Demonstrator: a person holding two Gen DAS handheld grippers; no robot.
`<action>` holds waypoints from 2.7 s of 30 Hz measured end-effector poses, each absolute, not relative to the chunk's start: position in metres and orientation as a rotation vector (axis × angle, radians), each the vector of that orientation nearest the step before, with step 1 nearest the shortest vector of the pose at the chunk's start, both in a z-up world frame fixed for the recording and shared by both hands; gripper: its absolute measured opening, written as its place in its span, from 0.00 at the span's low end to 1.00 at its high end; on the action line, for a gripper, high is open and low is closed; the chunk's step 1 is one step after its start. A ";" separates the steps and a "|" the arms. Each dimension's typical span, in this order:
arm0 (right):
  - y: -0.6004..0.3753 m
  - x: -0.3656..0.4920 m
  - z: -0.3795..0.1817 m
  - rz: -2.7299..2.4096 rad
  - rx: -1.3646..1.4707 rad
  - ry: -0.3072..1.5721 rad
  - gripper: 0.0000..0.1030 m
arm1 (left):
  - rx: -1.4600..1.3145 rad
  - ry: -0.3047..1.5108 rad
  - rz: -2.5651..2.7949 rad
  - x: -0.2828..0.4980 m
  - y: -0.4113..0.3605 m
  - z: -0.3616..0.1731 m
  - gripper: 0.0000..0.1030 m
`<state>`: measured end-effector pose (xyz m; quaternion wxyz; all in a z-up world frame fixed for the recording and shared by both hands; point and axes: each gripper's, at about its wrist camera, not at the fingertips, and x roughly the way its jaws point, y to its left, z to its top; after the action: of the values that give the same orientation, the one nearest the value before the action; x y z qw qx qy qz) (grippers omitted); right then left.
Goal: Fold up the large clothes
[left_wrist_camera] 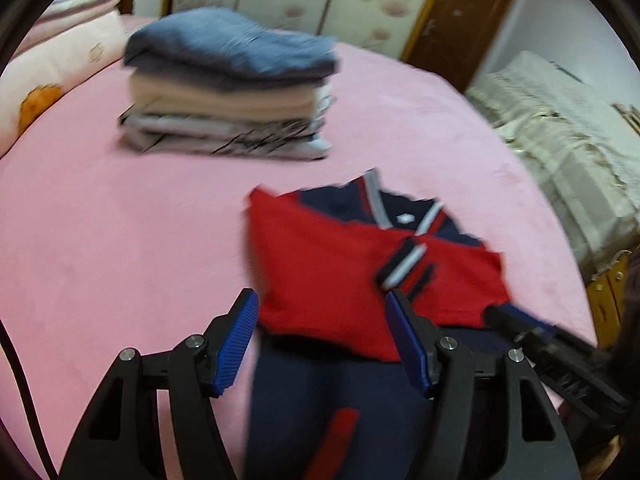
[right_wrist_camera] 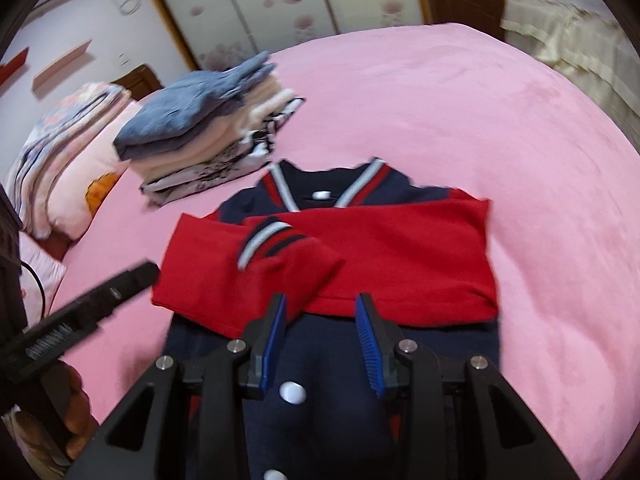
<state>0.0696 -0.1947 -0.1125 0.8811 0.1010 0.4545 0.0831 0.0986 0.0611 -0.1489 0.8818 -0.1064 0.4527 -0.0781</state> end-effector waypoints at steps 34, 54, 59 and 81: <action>-0.255 0.083 -0.136 0.075 0.289 1.023 0.44 | -0.286 0.987 -0.210 0.112 0.069 -0.182 0.62; -0.166 0.140 -0.138 0.328 0.132 1.023 0.49 | -0.214 1.069 -0.183 0.182 0.051 -0.208 0.62; -0.210 0.134 -0.147 0.125 0.156 1.059 0.40 | -0.194 1.067 -0.178 0.182 0.047 -0.210 0.62; -0.322 0.131 -0.154 0.021 0.618 1.109 0.43 | -0.187 1.064 -0.214 0.194 0.051 -0.198 0.62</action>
<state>0.1309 -0.3220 -0.1542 0.8053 0.2885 0.5179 0.0097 0.1943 0.0506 -0.1978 0.8521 -0.0890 0.5057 -0.1014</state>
